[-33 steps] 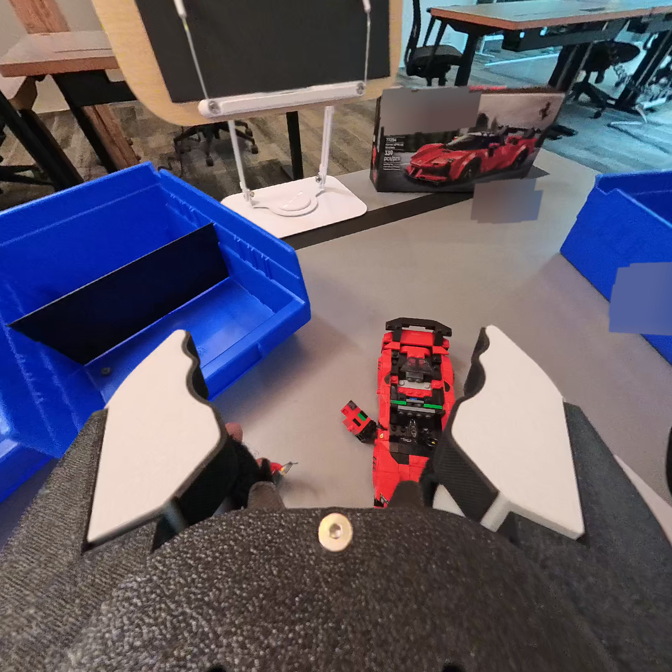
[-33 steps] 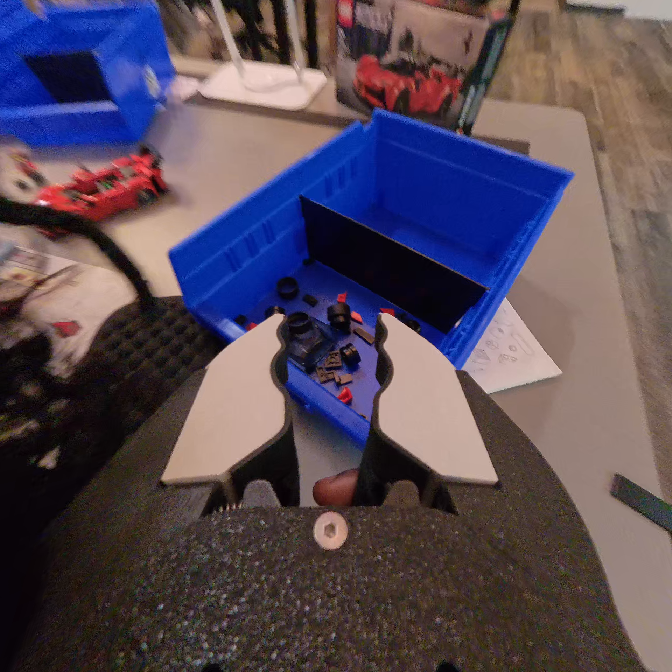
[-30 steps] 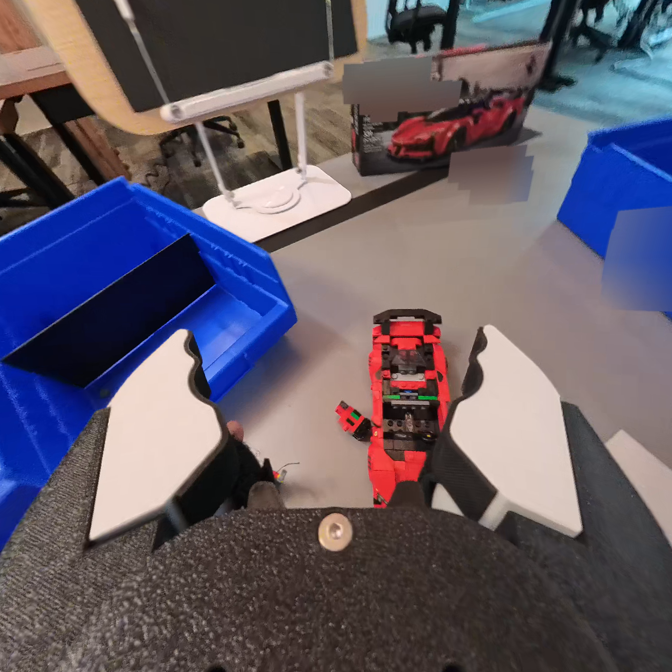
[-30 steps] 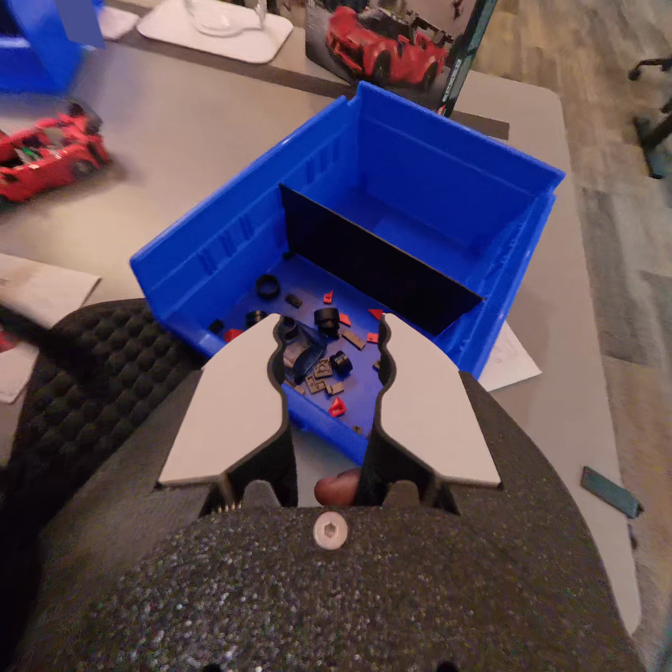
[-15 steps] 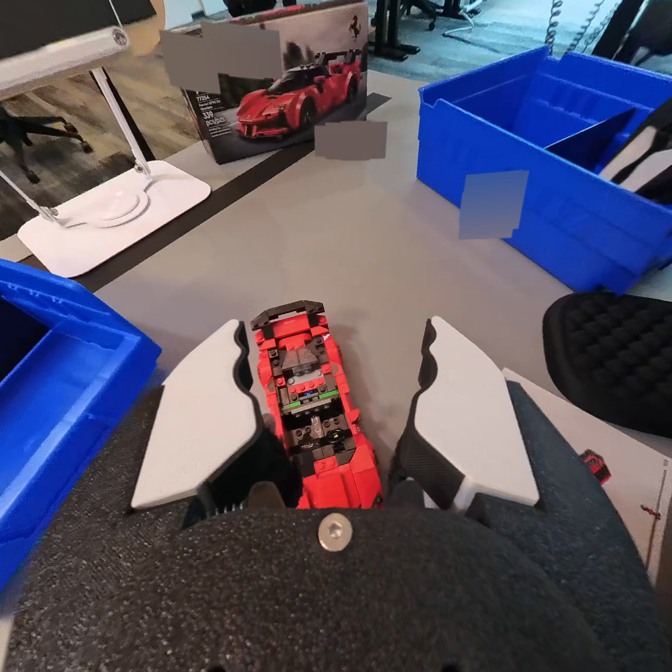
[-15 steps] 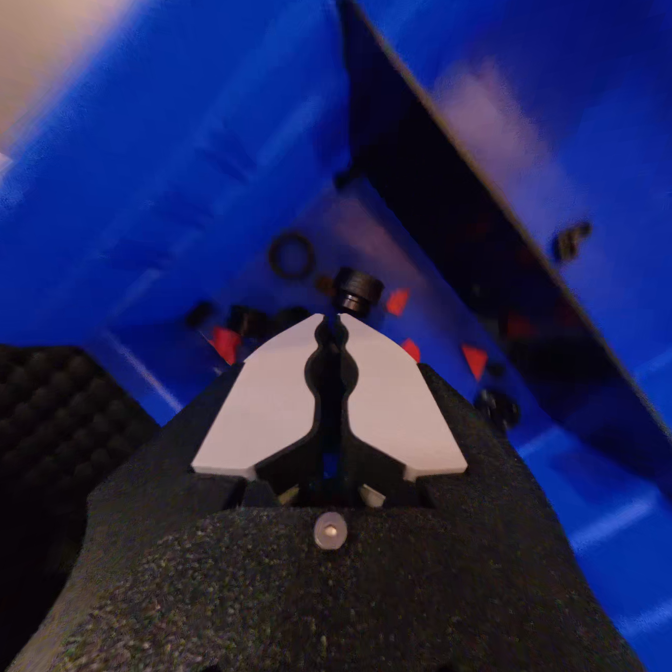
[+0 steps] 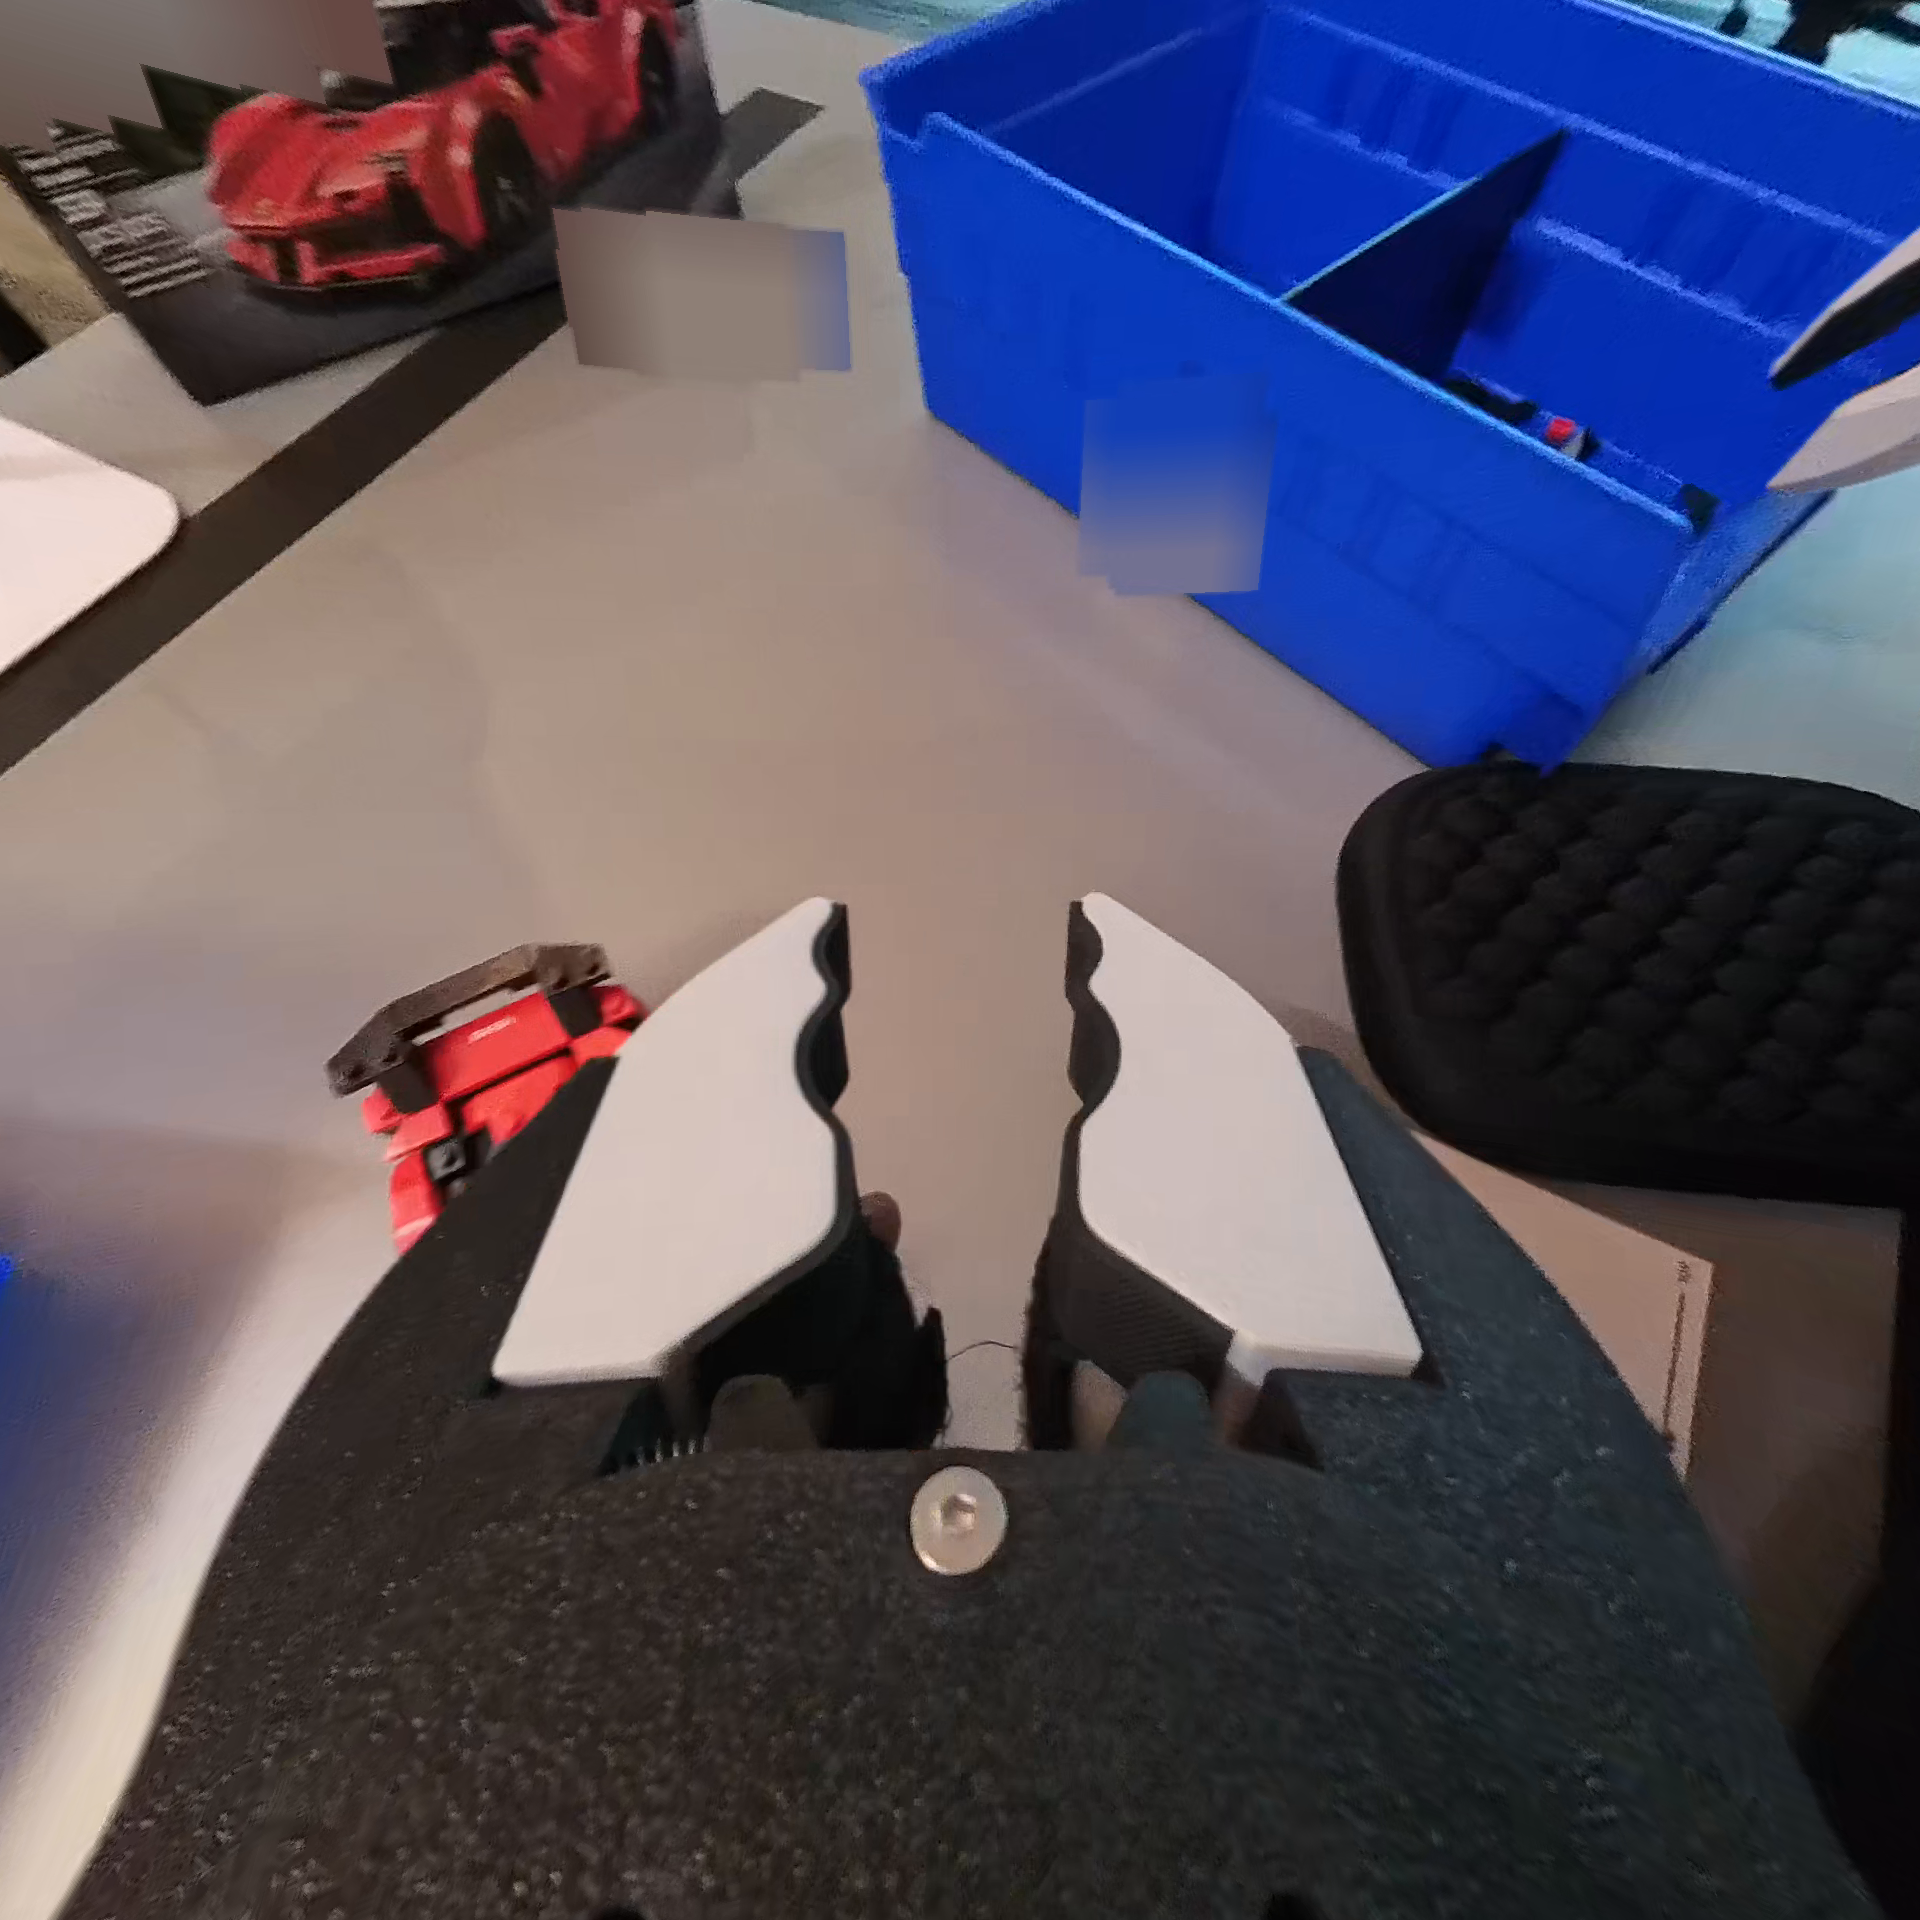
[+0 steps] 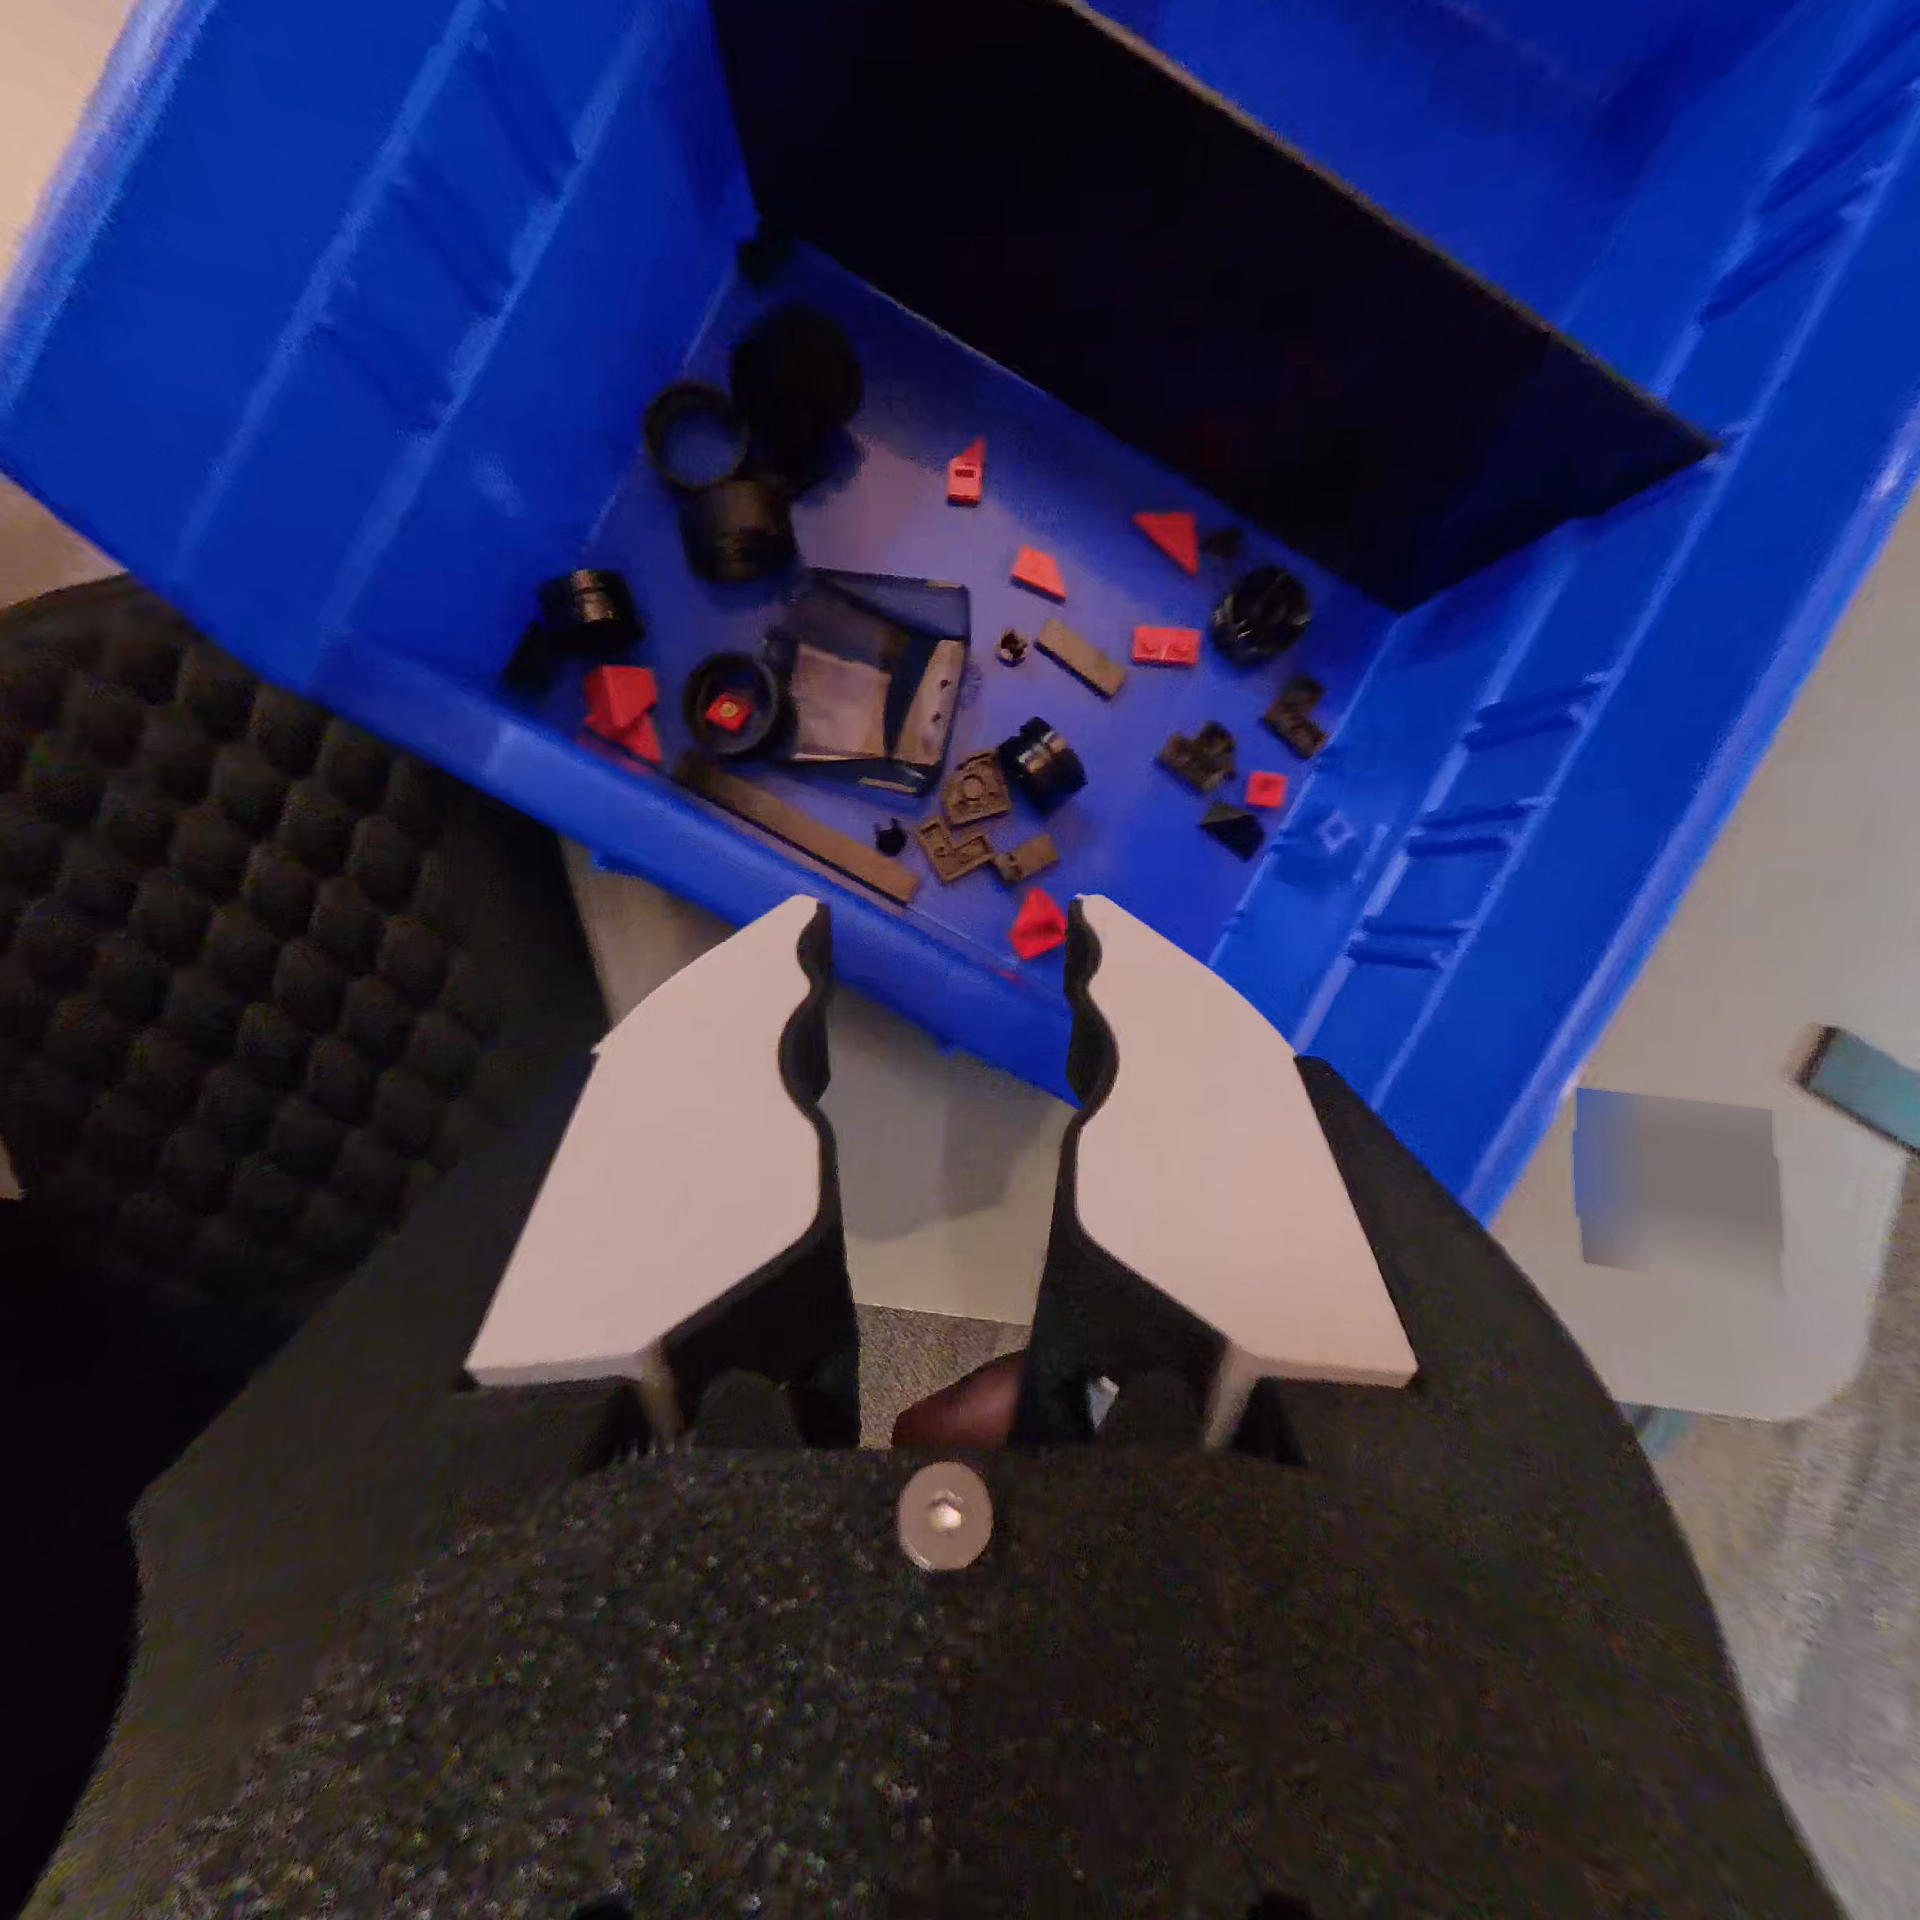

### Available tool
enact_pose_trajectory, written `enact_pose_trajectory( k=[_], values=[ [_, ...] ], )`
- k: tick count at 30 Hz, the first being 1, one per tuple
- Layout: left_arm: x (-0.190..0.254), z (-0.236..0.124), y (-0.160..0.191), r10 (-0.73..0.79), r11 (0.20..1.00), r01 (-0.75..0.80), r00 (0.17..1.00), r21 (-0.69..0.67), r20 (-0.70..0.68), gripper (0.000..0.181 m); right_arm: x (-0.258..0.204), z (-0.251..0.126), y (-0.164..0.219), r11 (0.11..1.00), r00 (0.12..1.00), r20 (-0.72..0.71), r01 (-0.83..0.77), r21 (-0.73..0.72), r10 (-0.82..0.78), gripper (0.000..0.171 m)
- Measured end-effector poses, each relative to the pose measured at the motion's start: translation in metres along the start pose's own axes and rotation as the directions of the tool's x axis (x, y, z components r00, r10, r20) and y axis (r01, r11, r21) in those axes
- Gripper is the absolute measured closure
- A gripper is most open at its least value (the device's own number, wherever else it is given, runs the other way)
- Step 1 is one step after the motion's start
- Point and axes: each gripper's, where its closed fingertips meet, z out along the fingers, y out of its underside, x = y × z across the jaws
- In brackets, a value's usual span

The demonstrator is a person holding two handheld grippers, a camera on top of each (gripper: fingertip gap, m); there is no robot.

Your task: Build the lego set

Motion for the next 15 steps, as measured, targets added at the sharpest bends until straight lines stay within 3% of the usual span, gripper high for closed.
enact_pose_trajectory(
  k=[6,11,12,14,15],
  values=[
    [0.014,0.003,-0.003,-0.014,1.0,0.015,0.998,0.007,-0.068,0.178,0.013,-0.003,0.011,0.999,0.998,-0.037,-0.046,-0.006,0.045,0.131],
    [0.017,0.004,-0.003,-0.02,1.0,0.02,0.997,-0.004,-0.075,0.181,0.029,-0.007,0.009,0.998,0.991,-0.111,-0.069,0.012,0.07,0.136],
    [0.019,0.004,-0.003,-0.017,1.0,0.017,0.997,-0.009,-0.078,0.181,0.027,-0.006,0.008,0.998,0.992,-0.103,-0.065,0.018,0.066,0.141],
    [0.021,0.004,-0.002,-0.008,1.0,0.007,0.997,-0.014,-0.083,0.181,0.025,-0.007,0.006,0.999,0.994,-0.1,-0.031,0.04,0.035,0.171],
    [0.021,0.004,-0.003,-0.003,1.0,0.002,0.996,-0.013,-0.086,0.181,0.023,-0.008,0.005,0.998,0.995,-0.094,-0.011,0.054,0.016,0.171]
  ],
)
